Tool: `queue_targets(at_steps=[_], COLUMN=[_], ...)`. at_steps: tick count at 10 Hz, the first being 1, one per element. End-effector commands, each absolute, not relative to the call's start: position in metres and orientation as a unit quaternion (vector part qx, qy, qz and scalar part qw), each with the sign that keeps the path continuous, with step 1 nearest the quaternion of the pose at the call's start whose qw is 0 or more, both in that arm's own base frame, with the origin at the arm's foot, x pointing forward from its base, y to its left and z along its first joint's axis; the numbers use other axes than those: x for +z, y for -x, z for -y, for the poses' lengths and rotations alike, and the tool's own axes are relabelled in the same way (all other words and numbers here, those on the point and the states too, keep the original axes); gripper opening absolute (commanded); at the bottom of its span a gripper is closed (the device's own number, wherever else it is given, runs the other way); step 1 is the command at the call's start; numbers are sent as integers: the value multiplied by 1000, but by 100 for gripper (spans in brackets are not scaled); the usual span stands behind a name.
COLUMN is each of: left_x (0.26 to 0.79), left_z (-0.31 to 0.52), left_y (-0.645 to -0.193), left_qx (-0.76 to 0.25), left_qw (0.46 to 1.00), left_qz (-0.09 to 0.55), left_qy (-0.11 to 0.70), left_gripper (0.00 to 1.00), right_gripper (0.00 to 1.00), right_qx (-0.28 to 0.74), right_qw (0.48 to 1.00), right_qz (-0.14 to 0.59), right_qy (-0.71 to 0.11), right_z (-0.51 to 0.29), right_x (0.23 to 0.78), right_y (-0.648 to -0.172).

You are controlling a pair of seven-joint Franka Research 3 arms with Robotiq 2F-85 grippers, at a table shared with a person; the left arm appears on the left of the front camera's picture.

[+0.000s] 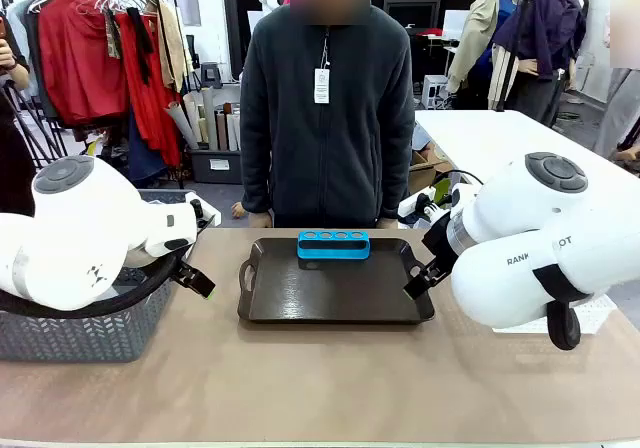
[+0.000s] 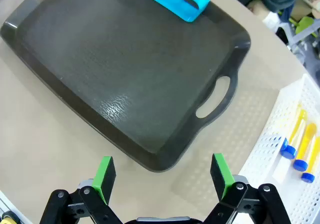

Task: Prepare the laboratory tools.
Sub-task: Pick up one Small flask and place it on the Handle tray.

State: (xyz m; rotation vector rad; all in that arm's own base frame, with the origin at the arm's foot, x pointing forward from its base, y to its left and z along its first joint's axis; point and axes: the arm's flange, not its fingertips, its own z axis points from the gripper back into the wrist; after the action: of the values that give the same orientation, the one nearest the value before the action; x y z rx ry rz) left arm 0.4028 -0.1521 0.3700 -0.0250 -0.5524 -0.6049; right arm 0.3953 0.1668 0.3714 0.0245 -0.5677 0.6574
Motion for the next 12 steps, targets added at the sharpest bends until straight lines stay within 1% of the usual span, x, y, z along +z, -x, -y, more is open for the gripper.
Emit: queue_targets(at_steps=[1,12], left_x=[370,370], left_z=[152,152], left_y=[-403,-403], left_qx=[-294,-294], left_qw=[917,917], left_qz=[269,269], left_qy=[12,12], left_gripper=[100,100], right_gripper=[100,100], right_qx=[318,318], right_qw=[907,907], right_qz=[275,275], right_qy=[-12,-12], right_z=[-167,-167], right_x=[371,371], right_y=[-395,-395])
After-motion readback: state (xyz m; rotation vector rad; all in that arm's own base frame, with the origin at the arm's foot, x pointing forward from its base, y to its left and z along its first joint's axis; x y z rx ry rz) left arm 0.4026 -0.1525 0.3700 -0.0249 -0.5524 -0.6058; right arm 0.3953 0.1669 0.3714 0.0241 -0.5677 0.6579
